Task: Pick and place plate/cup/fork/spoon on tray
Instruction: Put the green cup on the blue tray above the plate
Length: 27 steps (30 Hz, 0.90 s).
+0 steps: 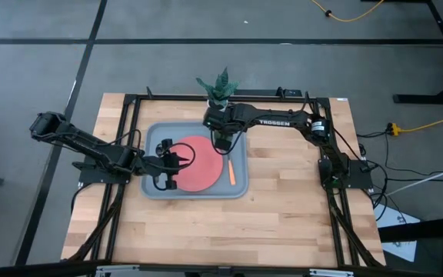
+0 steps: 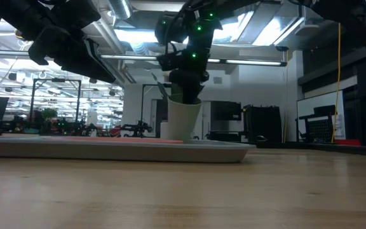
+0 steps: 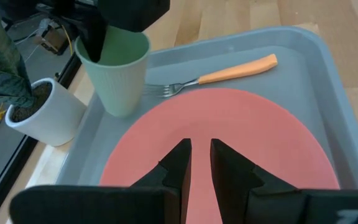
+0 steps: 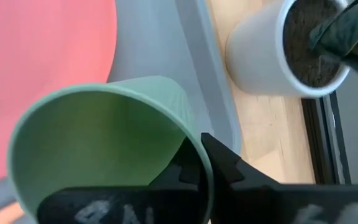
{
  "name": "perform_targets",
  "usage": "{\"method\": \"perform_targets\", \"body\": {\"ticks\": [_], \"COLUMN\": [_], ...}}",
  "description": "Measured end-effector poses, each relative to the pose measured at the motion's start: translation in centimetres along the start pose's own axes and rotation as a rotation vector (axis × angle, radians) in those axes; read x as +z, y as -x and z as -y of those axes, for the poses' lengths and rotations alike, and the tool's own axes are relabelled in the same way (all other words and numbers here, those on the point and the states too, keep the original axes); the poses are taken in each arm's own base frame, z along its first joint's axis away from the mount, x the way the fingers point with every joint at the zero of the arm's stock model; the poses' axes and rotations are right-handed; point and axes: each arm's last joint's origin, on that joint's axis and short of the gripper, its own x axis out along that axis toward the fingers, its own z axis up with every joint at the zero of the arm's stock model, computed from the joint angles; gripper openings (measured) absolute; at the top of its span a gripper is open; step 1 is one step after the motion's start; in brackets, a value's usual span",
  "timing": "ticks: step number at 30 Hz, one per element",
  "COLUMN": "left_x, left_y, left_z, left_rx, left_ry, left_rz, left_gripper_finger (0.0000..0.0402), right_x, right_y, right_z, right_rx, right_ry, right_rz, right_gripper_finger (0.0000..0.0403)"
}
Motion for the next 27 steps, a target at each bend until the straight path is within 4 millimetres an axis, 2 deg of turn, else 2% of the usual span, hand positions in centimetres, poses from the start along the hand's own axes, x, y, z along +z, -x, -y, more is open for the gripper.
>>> {"method": "perform_targets", "body": {"ticks": [6, 20, 27], "left_x": [0.0, 0.0, 0.0], "left_y": [0.0, 0.0, 0.0], "left_z": [0.0, 0.0, 0.01], "left_rx": [0.0, 0.0, 0.0], "left_ry": [0.0, 0.02, 0.021], "left_rz": [0.0, 0.0, 0.0], "left_gripper_finger": [0.0053, 0.0053, 0.0053], "right_x": [-0.65, -0.28, -0.28], "right_y": [0.02, -0.01, -0.08], "right_z": [0.01, -0.01, 0.13], "right_rx": [-0.002, 0.029, 0.058], "right_ry": [0.02, 0.012, 0.006], "right_rz": [-0.065, -0.029, -0.03], "right_gripper_finger": [0.0002, 0.0002, 0.0025]}}
